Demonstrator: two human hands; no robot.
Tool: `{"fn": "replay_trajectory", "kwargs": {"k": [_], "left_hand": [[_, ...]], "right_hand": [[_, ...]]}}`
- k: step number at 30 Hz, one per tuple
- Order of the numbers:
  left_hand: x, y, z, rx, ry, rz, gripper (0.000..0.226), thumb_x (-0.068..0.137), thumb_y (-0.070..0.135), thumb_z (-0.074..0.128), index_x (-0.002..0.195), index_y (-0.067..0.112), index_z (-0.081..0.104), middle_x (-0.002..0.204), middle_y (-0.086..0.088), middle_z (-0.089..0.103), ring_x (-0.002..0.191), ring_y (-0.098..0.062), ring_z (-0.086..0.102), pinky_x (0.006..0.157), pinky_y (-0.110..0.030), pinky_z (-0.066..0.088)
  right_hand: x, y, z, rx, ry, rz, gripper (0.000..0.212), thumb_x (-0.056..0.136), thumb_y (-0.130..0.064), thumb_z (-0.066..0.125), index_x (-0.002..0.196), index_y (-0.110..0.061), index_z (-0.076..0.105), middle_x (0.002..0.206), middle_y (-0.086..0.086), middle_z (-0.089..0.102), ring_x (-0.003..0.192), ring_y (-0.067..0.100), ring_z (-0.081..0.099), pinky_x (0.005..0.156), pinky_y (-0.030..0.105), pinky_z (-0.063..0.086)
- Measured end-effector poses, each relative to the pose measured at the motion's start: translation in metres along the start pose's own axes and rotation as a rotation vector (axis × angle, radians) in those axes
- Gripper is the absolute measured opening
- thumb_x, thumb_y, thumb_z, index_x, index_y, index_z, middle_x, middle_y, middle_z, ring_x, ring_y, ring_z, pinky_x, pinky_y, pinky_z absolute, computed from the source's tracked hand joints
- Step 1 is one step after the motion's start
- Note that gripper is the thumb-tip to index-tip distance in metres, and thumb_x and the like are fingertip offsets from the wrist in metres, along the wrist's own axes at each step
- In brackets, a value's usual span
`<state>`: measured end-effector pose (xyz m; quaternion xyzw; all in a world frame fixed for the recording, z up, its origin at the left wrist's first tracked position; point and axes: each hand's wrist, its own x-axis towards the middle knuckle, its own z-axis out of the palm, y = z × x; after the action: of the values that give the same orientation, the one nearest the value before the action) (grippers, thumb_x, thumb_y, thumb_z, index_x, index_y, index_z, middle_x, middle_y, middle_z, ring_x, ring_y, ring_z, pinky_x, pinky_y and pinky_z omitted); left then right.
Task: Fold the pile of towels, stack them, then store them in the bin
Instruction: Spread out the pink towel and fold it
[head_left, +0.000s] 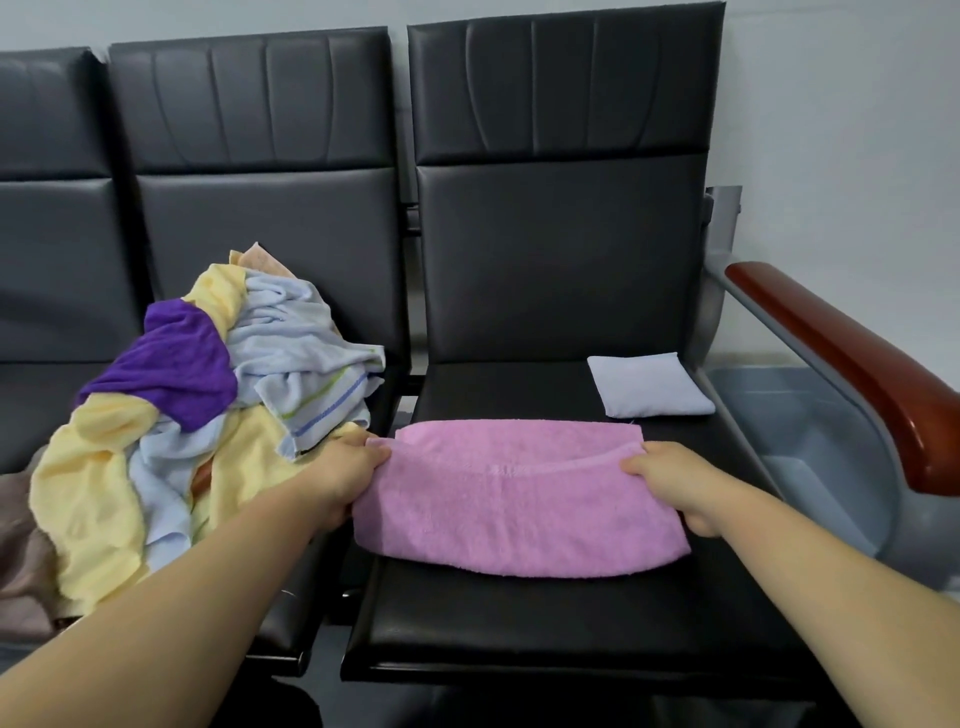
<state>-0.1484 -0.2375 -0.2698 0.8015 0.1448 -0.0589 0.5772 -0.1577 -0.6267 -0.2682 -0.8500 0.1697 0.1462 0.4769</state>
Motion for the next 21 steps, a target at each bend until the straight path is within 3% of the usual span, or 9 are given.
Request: {"fn": "replay_trajectory", "kwargs": {"k": [3,5,8,11,14,18,21], "left_hand": [[0.005,0.003,0.000,0.032,0.025,0.047,0.014,0.102,0.018,0.052,0.101,0.008,0.062,0.098,-0.013,0.067,0.089,-0.028,0.062,0.081,-0.042,0.051],[0.011,0.005,0.003,0.088,0.076,0.093,0.014,0.101,0.023,0.053,0.094,0.015,0.062,0.088,-0.008,0.065,0.083,-0.025,0.059,0.077,-0.043,0.050],[0.022,0.010,0.010,0.206,0.155,0.141,0.012,0.101,0.024,0.053,0.092,0.018,0.059,0.084,-0.003,0.062,0.080,-0.022,0.056,0.071,-0.038,0.046],[0.037,0.014,0.015,0.318,0.166,0.124,0.011,0.098,0.031,0.052,0.092,0.024,0.058,0.086,-0.007,0.065,0.079,-0.027,0.062,0.067,-0.041,0.055],[0.055,0.018,0.017,0.377,0.175,0.104,0.013,0.099,0.034,0.049,0.093,0.026,0.056,0.085,-0.009,0.065,0.076,-0.031,0.066,0.057,-0.042,0.058],[0.075,0.023,0.030,0.488,0.208,0.144,0.016,0.105,0.029,0.044,0.104,0.016,0.054,0.091,-0.005,0.063,0.078,-0.019,0.057,0.065,-0.034,0.043],[0.087,0.013,0.039,0.558,0.217,0.126,0.018,0.105,0.030,0.043,0.108,0.014,0.052,0.089,-0.001,0.059,0.084,-0.023,0.056,0.074,-0.036,0.041]], "right_hand": [[-0.003,-0.010,-0.004,0.057,0.058,-0.013,0.018,0.094,-0.025,0.059,0.104,-0.017,0.071,0.111,0.018,0.073,0.105,0.036,0.070,0.087,0.042,0.053],[0.001,-0.015,-0.004,0.069,0.115,-0.046,0.015,0.100,-0.021,0.057,0.104,-0.014,0.069,0.107,0.016,0.071,0.102,0.034,0.068,0.078,0.040,0.047],[0.017,-0.016,-0.003,0.019,0.227,-0.110,0.017,0.100,-0.021,0.056,0.092,-0.007,0.063,0.095,0.014,0.064,0.082,0.024,0.057,0.070,0.037,0.041],[0.037,-0.017,-0.003,-0.062,0.296,-0.148,0.024,0.099,-0.023,0.057,0.079,-0.012,0.049,0.080,0.007,0.051,0.070,0.020,0.043,0.062,0.035,0.032],[0.051,-0.020,-0.002,-0.146,0.337,-0.164,0.028,0.102,-0.030,0.058,0.079,-0.014,0.050,0.077,0.006,0.051,0.067,0.019,0.044,0.058,0.032,0.033],[0.066,-0.022,0.001,-0.271,0.357,-0.179,0.033,0.105,-0.033,0.055,0.078,-0.014,0.051,0.076,0.003,0.055,0.064,0.017,0.046,0.054,0.031,0.032],[0.073,-0.018,0.004,-0.367,0.357,-0.176,0.032,0.106,-0.036,0.053,0.079,-0.019,0.052,0.079,0.001,0.058,0.066,0.016,0.052,0.054,0.030,0.032]]}}
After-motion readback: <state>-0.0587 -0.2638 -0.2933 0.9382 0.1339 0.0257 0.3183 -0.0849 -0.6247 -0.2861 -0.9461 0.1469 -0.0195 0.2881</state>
